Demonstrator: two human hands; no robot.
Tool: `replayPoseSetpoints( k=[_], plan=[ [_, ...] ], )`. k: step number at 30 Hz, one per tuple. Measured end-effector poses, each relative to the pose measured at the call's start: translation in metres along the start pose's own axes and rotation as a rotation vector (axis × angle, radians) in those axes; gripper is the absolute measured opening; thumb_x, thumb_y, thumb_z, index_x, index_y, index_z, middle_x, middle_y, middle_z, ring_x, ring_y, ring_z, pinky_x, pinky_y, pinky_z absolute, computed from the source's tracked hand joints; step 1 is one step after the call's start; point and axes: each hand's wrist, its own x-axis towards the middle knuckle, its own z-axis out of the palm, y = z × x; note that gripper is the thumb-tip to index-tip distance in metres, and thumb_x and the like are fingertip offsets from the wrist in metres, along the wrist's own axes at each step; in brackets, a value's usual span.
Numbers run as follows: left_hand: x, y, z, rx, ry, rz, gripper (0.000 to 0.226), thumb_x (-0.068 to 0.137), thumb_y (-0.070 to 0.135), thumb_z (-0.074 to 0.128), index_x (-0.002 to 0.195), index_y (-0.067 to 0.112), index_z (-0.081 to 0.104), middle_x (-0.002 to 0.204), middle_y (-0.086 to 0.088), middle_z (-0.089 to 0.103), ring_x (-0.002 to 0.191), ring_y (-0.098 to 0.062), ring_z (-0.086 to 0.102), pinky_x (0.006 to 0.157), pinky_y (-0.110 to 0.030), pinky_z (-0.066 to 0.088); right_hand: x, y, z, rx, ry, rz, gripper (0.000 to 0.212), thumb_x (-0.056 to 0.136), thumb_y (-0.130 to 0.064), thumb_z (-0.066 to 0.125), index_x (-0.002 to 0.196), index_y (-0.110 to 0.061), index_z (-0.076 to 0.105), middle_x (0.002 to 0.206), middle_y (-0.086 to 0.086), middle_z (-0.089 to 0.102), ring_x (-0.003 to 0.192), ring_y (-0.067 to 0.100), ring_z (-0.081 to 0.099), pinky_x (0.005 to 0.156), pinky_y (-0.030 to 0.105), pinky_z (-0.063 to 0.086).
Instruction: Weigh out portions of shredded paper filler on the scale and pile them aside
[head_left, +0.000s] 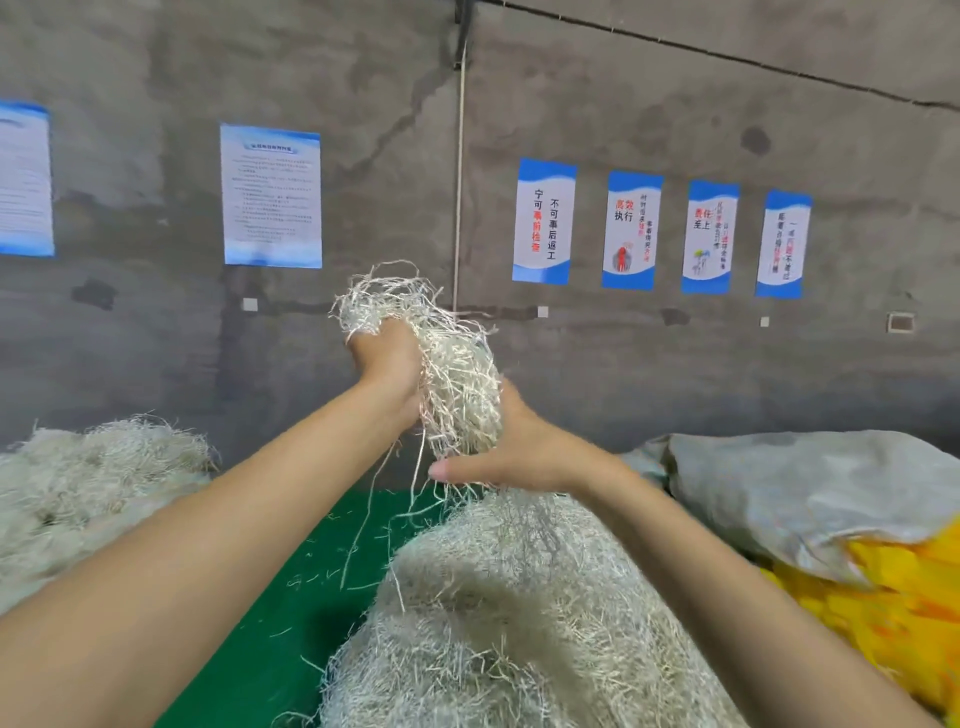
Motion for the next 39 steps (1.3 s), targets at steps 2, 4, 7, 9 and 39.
replayPoseSetpoints(
  k=[2,4,7,9,39],
  plan=[
    [0.000,0.004,-0.003,-0.055,-0.063,-0.028,0.069,0.091,0.027,0.042,0.152,0.009,0.017,0.150,-0.013,0.038,0.128,-0.031,0.045,0.111,-0.046,0.035,0.013,0.010,0.015,0.177,0.050,-0.061,0.061,0.084,-0.034,0.077,0.136,-0.018,0.049,0.125,-0.002,0.063,0.105,0.003,0.062,0.089,0.018,0.048],
    [0.001,0.003,-0.015,0.068,-0.203,0.066,0.085,0.079,0.045,0.048,0.154,0.013,0.022,0.150,-0.011,0.042,0.131,-0.030,0.046,0.107,-0.044,0.038,0.020,0.017,0.017,0.353,0.177,-0.018,0.005,0.094,-0.016,0.063,0.090,-0.013,0.064,0.081,0.000,0.063,0.061,0.005,0.057,0.059,0.015,0.043],
    [-0.002,-0.012,-0.037,0.419,-0.572,0.307,0.105,0.065,0.084,0.058,0.150,0.031,0.029,0.147,0.001,0.047,0.119,-0.010,0.058,0.087,-0.024,0.048,0.027,0.011,0.010,0.753,0.228,0.088,0.016,0.094,-0.008,0.060,0.098,0.006,0.067,0.094,0.022,0.068,0.081,0.033,0.064,0.080,0.040,0.054],
    [-0.004,-0.027,-0.043,0.573,-0.827,0.375,0.108,0.055,0.086,0.068,0.145,0.038,0.034,0.143,0.001,0.051,0.117,-0.009,0.060,0.092,-0.032,0.054,0.025,-0.005,0.003,0.988,0.193,0.089,0.023,0.094,-0.006,0.057,0.109,0.009,0.066,0.108,0.027,0.070,0.094,0.039,0.069,0.086,0.044,0.056],
    [0.002,-0.017,-0.045,0.719,-0.791,0.372,0.044,0.090,0.057,0.059,0.127,0.034,0.055,0.121,0.011,0.060,0.108,-0.015,0.062,0.087,-0.030,0.050,0.009,0.137,0.005,0.355,0.494,0.236,0.032,0.088,-0.003,0.056,0.060,-0.016,0.046,0.051,0.002,0.042,0.040,0.013,0.038,0.043,0.023,0.029]
  ],
)
